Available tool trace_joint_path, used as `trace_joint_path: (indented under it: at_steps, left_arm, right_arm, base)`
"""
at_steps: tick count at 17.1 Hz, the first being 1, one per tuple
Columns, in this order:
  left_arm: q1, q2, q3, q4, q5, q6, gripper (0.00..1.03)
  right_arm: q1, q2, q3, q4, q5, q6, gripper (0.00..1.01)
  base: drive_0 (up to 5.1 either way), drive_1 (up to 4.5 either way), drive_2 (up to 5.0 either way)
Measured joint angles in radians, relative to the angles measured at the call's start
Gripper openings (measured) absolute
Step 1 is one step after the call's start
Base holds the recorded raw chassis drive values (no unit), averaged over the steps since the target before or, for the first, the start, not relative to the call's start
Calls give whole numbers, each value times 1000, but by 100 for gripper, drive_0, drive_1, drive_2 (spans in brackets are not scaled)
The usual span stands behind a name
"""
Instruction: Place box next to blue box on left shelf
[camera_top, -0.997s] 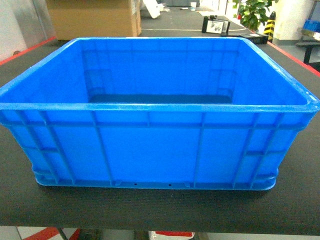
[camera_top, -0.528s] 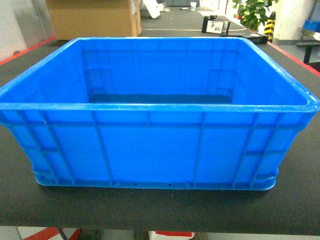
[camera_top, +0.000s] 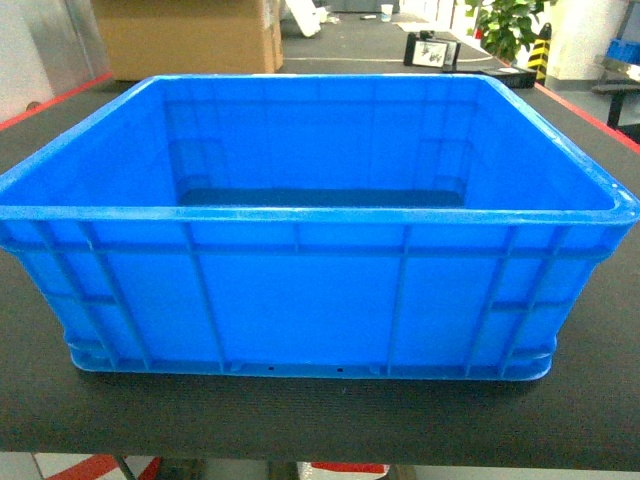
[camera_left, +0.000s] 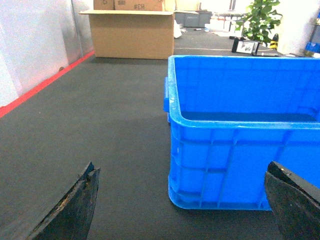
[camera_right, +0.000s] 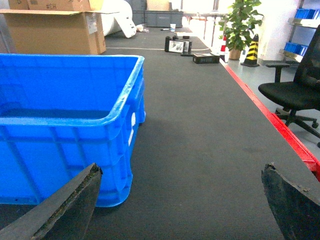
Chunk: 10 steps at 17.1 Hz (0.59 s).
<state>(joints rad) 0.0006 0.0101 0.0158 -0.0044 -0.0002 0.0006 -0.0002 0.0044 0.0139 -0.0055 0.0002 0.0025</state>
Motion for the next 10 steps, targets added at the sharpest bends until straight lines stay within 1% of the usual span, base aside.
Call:
trace_joint_path:
  at_steps: [7,8,9,10]
  left_arm:
    - [0,0,0,0,0,0,98]
    - [-70,37,19,-70,-169,-24,98]
    - [-186,142,41,-85,-388,-58,98]
    - [-245,193,40,-77,-564,-74,98]
  right_arm:
    - [0,0,0,0,0,0,98]
    - [20,12,5,-30,66,8,98]
    - [154,114,29,-72,339,23,98]
    - [214,164,30,-60,505,22,98]
  base:
    - [0,0,0]
    - [0,0,0]
    - [0,0,0]
    - [0,0,0]
